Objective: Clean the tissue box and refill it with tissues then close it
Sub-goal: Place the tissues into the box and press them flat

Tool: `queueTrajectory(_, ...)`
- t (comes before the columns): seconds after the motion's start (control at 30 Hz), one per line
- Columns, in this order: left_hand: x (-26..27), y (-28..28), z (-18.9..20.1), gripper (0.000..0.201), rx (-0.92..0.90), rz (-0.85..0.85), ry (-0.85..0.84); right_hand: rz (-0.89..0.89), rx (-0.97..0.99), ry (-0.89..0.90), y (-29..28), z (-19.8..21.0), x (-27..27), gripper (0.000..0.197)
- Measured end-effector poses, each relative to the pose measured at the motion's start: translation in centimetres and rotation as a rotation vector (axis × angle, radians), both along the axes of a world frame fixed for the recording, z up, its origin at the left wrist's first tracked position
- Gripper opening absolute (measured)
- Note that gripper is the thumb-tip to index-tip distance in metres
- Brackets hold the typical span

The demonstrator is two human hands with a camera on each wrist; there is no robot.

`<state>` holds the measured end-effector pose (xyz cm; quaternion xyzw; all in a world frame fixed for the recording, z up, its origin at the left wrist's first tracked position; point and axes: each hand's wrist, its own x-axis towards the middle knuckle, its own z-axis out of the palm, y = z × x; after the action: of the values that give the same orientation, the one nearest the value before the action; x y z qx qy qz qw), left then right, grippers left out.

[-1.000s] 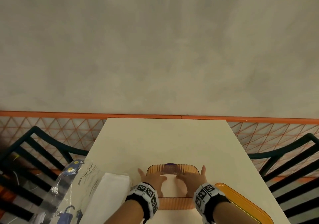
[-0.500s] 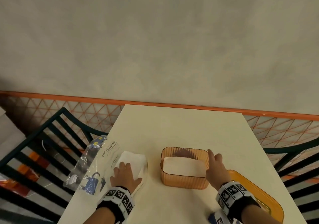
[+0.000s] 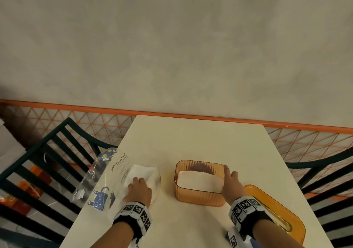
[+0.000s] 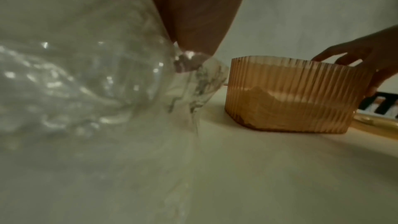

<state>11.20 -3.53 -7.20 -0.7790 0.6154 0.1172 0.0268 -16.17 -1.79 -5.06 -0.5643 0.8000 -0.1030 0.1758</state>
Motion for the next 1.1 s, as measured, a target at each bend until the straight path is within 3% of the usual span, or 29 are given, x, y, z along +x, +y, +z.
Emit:
queueTrajectory(0.2, -0.3, 0.4, -0.1, 0.035, 0.060, -0.052, -0.117, -0.003, 0.011, -0.009, -0.1, 0.1, 0.1, 0.078)
queueTrajectory(0.63, 1.6, 0.1, 3.7, 0.036, -0.008, -0.156, -0.070, 0.036, 0.080, -0.090, 0.2, 1.5, -0.6, 0.075)
queueTrajectory(0.8, 1.9, 0.6, 8.4, 0.037, -0.167, -0.132, 0.063, 0.051, -0.168, -0.074, 0.2, 4.7, -0.5, 0.064)
queueTrajectory(0.9, 0.7, 1.3, 11.1, 0.031, -0.307, -0.217, 0.085, 0.071, -0.223, -0.404, -0.2, 7.2, 1.3, 0.053)
queueTrajectory(1.03, -2.4, 2.4, 12.6, 0.034, -0.479, -0.397, 0.051, -0.068, -0.044, -1.074, -0.4, 10.9, 4.3, 0.040)
queueTrajectory(1.1, -3.8, 3.2, 12.6, 0.038, -0.527, -0.563, 0.003, -0.134, 0.085, -1.307, -0.6, 12.0, 4.8, 0.042)
